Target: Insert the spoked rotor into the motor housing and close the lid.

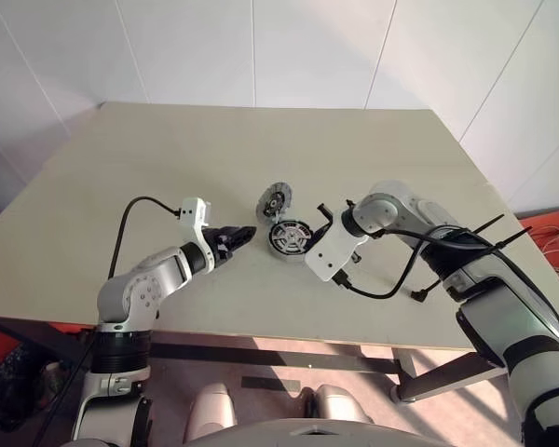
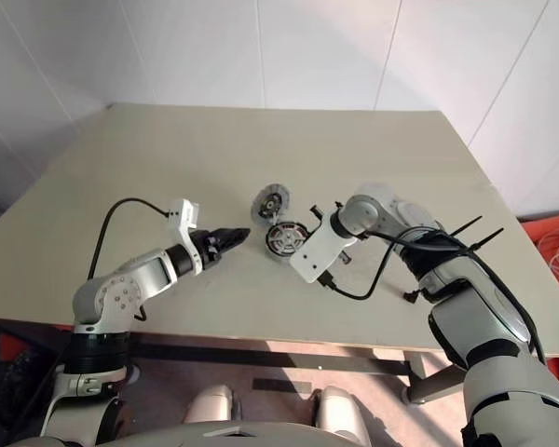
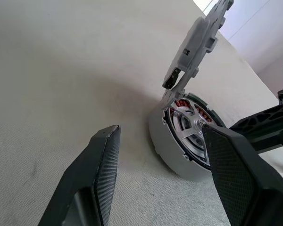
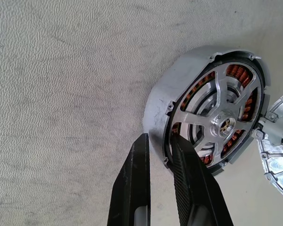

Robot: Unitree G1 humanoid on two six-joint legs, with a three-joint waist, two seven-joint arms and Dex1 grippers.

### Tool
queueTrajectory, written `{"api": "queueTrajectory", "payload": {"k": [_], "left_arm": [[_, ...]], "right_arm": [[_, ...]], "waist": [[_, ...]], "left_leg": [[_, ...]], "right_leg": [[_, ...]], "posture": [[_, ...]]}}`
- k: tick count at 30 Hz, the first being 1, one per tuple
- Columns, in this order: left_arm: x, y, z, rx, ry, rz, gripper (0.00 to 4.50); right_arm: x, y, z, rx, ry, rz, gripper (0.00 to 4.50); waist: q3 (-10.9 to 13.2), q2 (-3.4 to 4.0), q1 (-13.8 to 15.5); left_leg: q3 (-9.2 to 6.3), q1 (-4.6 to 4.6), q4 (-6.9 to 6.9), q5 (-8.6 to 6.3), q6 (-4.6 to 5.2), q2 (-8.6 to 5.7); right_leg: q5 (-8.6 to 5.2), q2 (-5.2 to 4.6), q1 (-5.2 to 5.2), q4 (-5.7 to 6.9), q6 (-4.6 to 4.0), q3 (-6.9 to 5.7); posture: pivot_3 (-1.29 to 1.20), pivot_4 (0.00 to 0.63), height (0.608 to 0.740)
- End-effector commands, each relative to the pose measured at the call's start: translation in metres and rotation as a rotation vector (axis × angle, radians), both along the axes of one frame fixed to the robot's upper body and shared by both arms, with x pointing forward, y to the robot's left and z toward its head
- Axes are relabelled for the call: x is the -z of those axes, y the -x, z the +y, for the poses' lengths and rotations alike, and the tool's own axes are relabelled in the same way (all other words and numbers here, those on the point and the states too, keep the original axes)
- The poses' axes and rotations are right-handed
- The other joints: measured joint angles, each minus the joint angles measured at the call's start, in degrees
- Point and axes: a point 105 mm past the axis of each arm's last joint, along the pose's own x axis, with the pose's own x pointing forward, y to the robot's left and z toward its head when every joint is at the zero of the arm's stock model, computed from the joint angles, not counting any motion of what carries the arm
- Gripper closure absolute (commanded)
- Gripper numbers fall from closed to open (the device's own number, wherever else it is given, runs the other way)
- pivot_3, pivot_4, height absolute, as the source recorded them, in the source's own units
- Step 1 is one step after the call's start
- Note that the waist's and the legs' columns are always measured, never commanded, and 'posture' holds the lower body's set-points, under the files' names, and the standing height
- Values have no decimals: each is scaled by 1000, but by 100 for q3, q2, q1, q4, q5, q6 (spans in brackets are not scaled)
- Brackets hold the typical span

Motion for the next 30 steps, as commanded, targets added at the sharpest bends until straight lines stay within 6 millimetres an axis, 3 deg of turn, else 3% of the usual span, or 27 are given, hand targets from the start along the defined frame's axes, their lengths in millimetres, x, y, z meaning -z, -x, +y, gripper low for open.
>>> {"api": "queueTrajectory", "payload": {"k": [1,3,12,23,30], "left_arm": [[-12,0,0,0,10,-47,1527],[-12,0,0,-1,11,-47,1527],[-11,-1,-2,1,17,-45,1527],[-8,-1,-5,-4,33,-37,1527],[0,3,-9,-11,52,-17,1527]], "right_arm": [[7,3,2,-12,16,18,4104],[6,3,1,-12,16,18,4461],[1,1,-6,10,14,-1,4493],[-20,4,-27,95,6,-33,4493],[-43,26,-38,182,-15,16,4493]], "waist": [[0,0,-3],[0,-2,-12],[1,-2,-27],[5,-1,145],[8,0,224]], "left_leg": [[0,0,0,2,-3,6],[0,2,-2,4,-6,14],[1,-5,-4,6,-10,16],[0,-40,-10,4,-6,10],[1,-64,-14,3,-2,12]], "right_leg": [[1,6,0,0,-2,0],[2,12,0,0,-4,0],[6,15,-7,-5,-10,0],[6,13,-24,-27,-11,-1],[6,12,-53,-30,-11,-2]], "posture": [[0,0,740],[0,0,740],[0,0,740],[0,0,740],[0,0,740]]}}
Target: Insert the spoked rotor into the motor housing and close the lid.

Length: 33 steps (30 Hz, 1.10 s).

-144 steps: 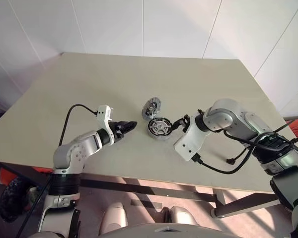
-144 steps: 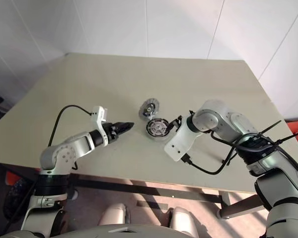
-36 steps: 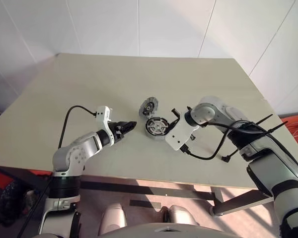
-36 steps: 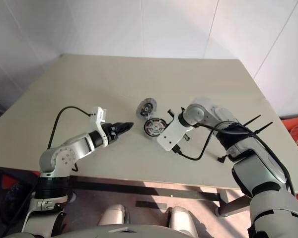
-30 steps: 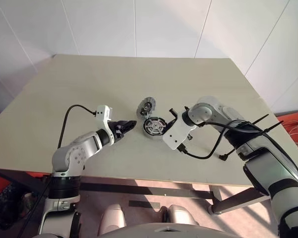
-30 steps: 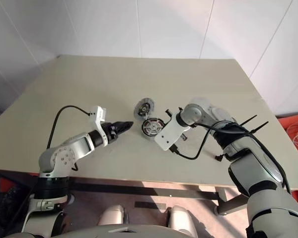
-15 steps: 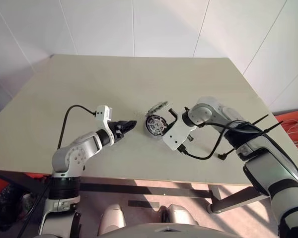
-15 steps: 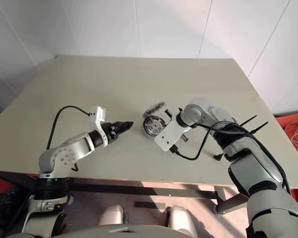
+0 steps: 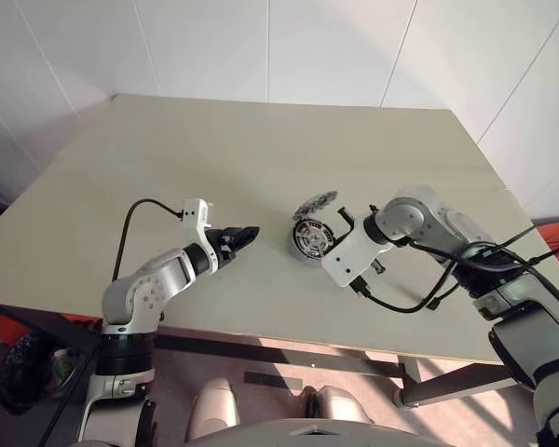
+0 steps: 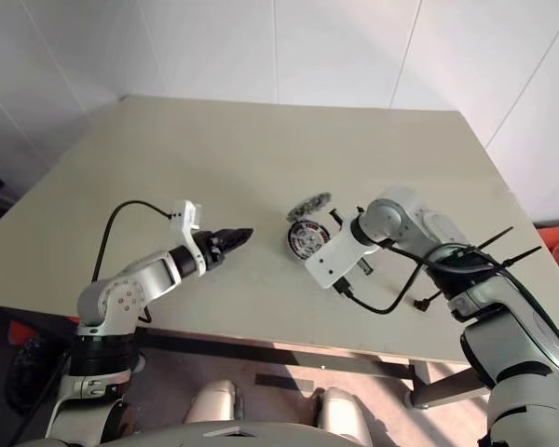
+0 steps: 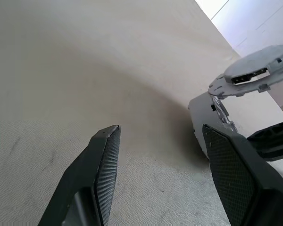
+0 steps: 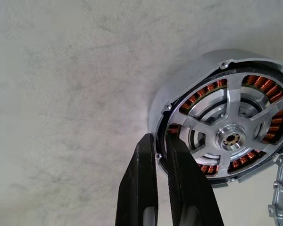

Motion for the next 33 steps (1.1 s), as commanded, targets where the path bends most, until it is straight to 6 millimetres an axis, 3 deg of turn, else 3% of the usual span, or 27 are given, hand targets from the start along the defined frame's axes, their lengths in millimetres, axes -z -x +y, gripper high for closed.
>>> {"api": "queueTrajectory", "payload": {"k": [1,9,14,21,27,33], "left_arm": [[-6,0,-6,1,22,-34,1527],[-5,-1,-12,6,33,-34,1527],[-3,1,-12,2,38,-29,1527],[0,6,-13,-6,40,-22,1527],[0,8,-13,-14,43,-21,1527],[2,12,-13,-28,48,-14,1527]], "right_arm": [[-38,-2,5,15,-65,-86,4493],[-52,-9,11,151,-136,-78,4493],[-55,10,21,481,-248,218,4493],[-58,29,23,818,-263,446,4493],[-66,28,32,1130,-257,606,4493],[-61,14,42,1225,-233,661,4493]], "waist": [[1,1,-8],[3,1,-18],[4,2,-7],[7,7,18],[15,21,15],[16,22,68]], "left_leg": [[1,0,-1,0,0,2],[3,13,-4,7,-12,6],[1,6,-7,7,-10,4],[-3,14,-10,10,-17,4],[-4,42,-22,23,-40,5],[-3,52,-30,35,-62,5]], "right_leg": [[0,0,-1,1,0,0],[1,3,-10,24,-1,3],[1,3,-15,20,-1,3],[0,2,-10,23,-2,5],[1,5,-1,35,-3,12],[1,6,10,31,-4,14]], "posture": [[0,0,740],[0,0,740],[0,0,740],[0,0,740],[0,0,740],[0,0,740]]}}
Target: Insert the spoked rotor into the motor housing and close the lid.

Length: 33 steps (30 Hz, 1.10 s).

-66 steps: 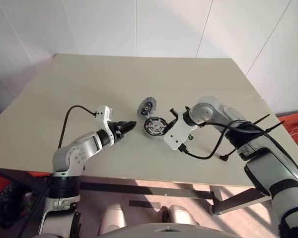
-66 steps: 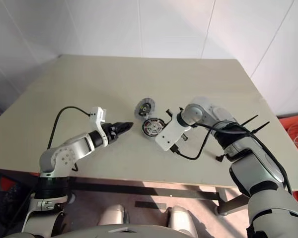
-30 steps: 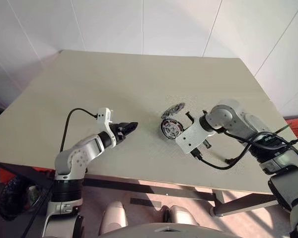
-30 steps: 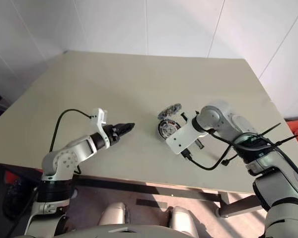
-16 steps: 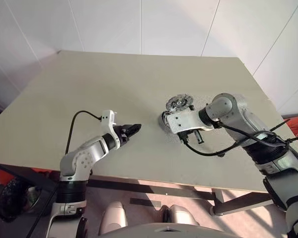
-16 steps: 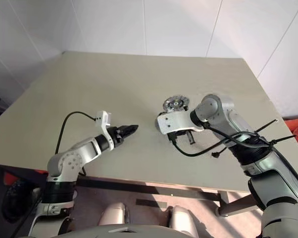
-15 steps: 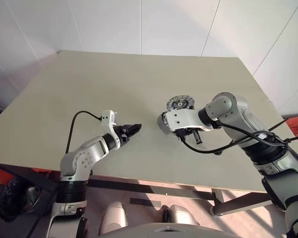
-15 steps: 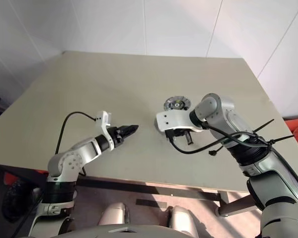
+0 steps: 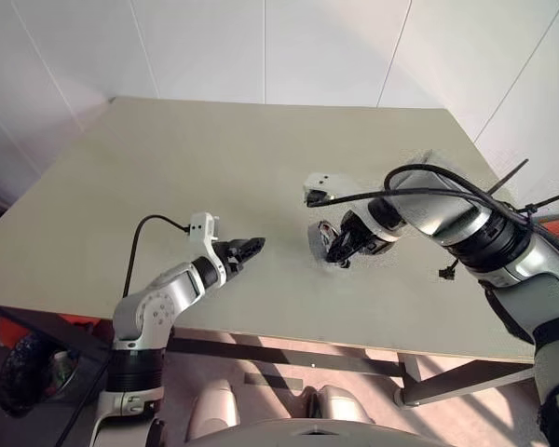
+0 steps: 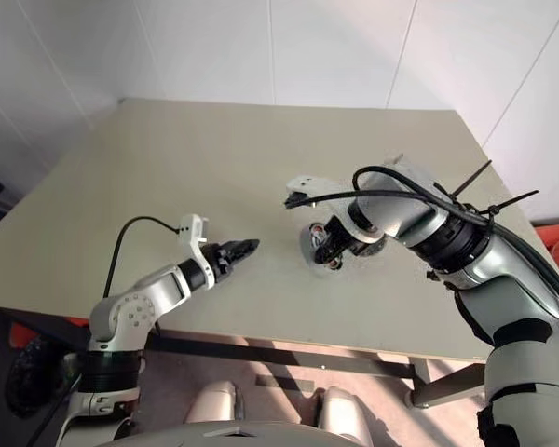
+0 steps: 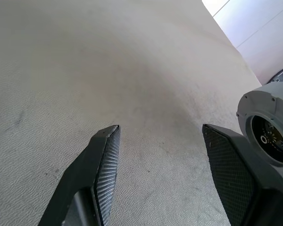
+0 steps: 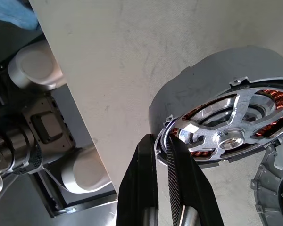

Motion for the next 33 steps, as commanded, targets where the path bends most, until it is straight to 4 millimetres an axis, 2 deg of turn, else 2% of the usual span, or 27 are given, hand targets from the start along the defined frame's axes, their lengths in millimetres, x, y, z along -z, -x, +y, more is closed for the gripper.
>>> {"api": "queueTrajectory", "payload": {"k": [1,8,11,15,18,24,33], "left_arm": [[-15,2,-1,-5,11,-59,1527],[-14,7,5,-27,2,-51,1527],[-13,10,5,-30,-1,-46,1527],[-13,13,4,-33,1,-42,1527],[-12,16,0,-29,2,-36,1527],[-10,19,3,-35,-6,-29,1527],[-12,15,12,-43,-31,-37,1527]], "right_arm": [[-7,-11,7,43,-7,-4,4493],[3,-37,23,219,-3,25,4493],[3,-42,30,275,-3,40,4493],[-4,-55,52,409,-36,65,4493],[-4,-62,57,520,-26,69,4493],[-8,-68,60,636,-19,73,4493],[-4,-71,69,721,-65,72,4493]], "waist": [[1,1,26],[4,6,62],[5,8,84],[7,10,73],[8,12,64],[8,12,92],[8,13,91]], "left_leg": [[1,-1,-1,3,-6,0],[4,-3,-9,11,-20,-1],[4,-3,-10,13,-25,-2],[4,-6,-11,18,-35,-3],[2,-24,-22,26,-50,0],[0,-58,-39,29,-57,0],[1,-57,-40,34,-68,0]], "right_leg": [[0,0,-1,-1,0,0],[0,2,-8,1,-1,-2],[1,2,-9,1,-2,-2],[1,2,-12,2,-1,-2],[2,6,-41,5,-3,-3],[3,9,-70,-3,2,-15],[12,9,-74,1,24,-14]], "posture": [[0,0,740],[0,0,740],[0,0,740],[0,0,740],[0,0,740],[0,0,740],[0,0,740]]}}
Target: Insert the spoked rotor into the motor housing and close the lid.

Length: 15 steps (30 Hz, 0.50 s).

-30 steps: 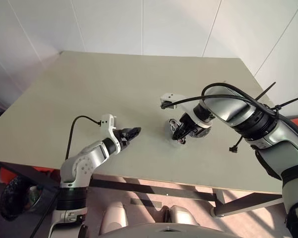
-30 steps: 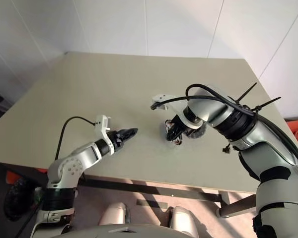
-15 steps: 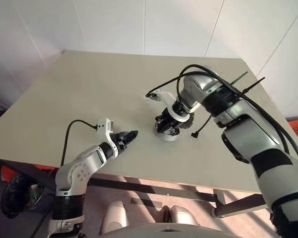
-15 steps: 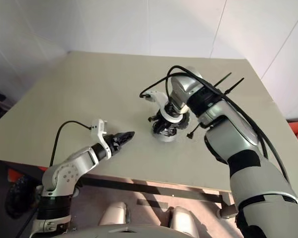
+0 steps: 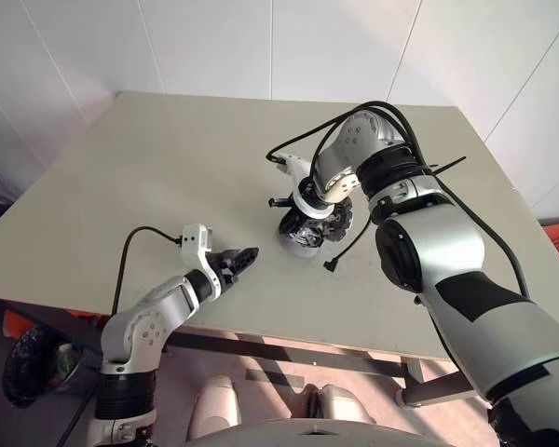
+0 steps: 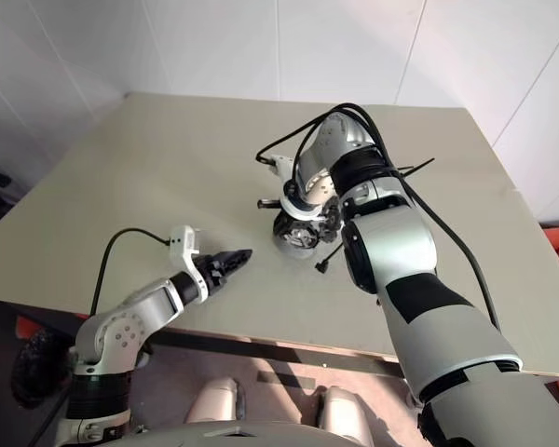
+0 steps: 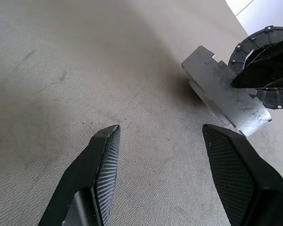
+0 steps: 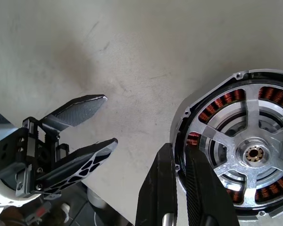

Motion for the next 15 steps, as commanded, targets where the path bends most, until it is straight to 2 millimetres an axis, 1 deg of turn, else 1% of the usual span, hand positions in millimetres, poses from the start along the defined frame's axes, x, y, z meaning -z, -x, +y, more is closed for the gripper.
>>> {"api": "queueTrajectory", "payload": {"k": [1,5,7,8,10,14,15], "left_arm": [[-14,-3,0,9,10,-51,1527],[-14,-4,0,12,6,-52,1527],[-15,-5,1,13,4,-55,1527],[-15,-5,1,12,3,-56,1527],[-15,-6,2,12,0,-57,1527],[-14,-7,3,10,-3,-57,1527],[-14,-8,4,10,-3,-57,1527]], "right_arm": [[-13,-7,5,32,-29,-71,4493],[-12,-10,8,63,-42,-110,4493],[-11,-10,8,77,-43,-129,3776],[-10,-11,8,84,-43,-137,3530],[-9,-12,6,103,-32,-161,2804],[-9,-14,4,125,-15,-191,1573],[-10,-14,3,126,-13,-193,1573]], "waist": [[0,0,0],[0,0,-7],[0,0,-5],[0,0,-2],[-1,0,0],[-1,-1,0],[-1,-1,0]], "left_leg": [[0,0,0,0,0,0],[0,2,-1,2,-3,0],[0,4,-1,5,-8,0],[0,5,-1,7,-11,0],[0,7,-1,10,-17,0],[0,8,-1,13,-22,-2],[0,8,-1,13,-23,-2]], "right_leg": [[1,0,0,0,2,0],[4,1,0,1,6,0],[5,2,0,5,8,0],[5,2,0,6,10,0],[-2,2,2,8,27,0],[-3,2,6,7,45,2],[-2,2,6,8,45,3]], "posture": [[0,0,740],[0,0,740],[0,0,740],[0,0,740],[0,0,740],[0,0,740],[0,0,740]]}}
